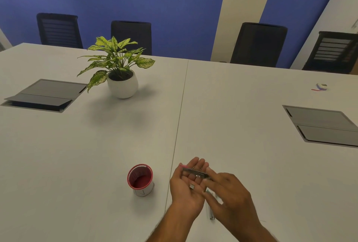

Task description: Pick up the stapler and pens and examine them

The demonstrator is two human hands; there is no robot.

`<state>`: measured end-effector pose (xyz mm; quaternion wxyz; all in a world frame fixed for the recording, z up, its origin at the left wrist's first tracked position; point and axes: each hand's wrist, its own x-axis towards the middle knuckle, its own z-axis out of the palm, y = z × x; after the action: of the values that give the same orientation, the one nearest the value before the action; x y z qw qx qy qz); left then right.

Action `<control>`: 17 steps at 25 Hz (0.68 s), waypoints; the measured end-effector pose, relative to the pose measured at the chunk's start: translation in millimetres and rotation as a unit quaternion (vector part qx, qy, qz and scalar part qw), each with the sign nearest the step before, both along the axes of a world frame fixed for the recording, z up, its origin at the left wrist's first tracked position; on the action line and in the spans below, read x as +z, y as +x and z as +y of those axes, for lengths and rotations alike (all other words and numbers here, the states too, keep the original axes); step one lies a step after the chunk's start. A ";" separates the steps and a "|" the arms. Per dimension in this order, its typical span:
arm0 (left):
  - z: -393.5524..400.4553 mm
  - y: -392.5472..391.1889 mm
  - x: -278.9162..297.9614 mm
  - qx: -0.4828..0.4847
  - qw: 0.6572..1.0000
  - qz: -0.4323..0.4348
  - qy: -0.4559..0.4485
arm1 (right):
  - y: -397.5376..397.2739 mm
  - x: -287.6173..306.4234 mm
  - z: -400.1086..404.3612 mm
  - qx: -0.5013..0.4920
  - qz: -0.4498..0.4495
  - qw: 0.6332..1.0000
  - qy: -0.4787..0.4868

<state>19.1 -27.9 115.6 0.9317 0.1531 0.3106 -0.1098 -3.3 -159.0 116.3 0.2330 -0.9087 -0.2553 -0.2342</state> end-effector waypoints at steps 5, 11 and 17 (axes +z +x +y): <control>5.0 -3.3 -3.3 0.012 1.000 0.010 0.024 | 0.0 21.2 8.6 -0.103 0.353 0.860 0.354; 17.3 -6.1 -15.8 0.038 0.997 0.049 0.054 | -4.5 26.0 10.2 -0.089 0.505 0.720 0.468; 50.2 -10.0 -37.7 0.123 0.989 0.049 0.063 | -2.7 -25.8 14.2 -0.167 0.480 0.767 0.391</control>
<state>9.0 22.4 77.8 0.9103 0.1667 0.3784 0.0176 -6.0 -144.8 90.5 0.6176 -0.7612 0.1594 0.1174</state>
